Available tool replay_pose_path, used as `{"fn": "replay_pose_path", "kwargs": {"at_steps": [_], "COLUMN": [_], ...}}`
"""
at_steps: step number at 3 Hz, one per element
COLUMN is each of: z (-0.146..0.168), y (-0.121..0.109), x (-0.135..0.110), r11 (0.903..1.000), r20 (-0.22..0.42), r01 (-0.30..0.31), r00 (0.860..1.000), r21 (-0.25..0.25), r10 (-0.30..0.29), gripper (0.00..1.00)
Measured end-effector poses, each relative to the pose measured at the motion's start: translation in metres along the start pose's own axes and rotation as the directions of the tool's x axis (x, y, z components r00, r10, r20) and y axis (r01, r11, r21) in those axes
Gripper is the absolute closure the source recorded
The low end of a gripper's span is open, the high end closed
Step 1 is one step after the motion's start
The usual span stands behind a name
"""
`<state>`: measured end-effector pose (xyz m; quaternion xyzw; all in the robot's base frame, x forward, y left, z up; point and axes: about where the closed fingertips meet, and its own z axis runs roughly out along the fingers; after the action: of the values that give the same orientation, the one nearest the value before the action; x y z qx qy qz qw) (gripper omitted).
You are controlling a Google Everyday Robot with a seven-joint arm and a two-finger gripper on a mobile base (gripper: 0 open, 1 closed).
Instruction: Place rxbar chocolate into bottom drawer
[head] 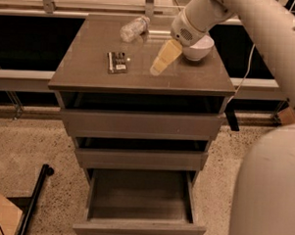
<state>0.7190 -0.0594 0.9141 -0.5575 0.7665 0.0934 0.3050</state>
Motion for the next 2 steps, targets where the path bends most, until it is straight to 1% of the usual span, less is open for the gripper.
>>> {"fn": "replay_pose_path", "kwargs": {"at_steps": [1,2], "z": [0.038,0.07], "y": [-0.019,-0.026], "x": [-0.009,-0.017], "r11": [0.9988,0.9957], "r20": [0.016,0.023], "r01": [-0.043,-0.067], "r00": [0.999,0.997], "r21": [-0.025,-0.063], "r10": [0.043,0.069], "gripper": [0.0,0.0]}}
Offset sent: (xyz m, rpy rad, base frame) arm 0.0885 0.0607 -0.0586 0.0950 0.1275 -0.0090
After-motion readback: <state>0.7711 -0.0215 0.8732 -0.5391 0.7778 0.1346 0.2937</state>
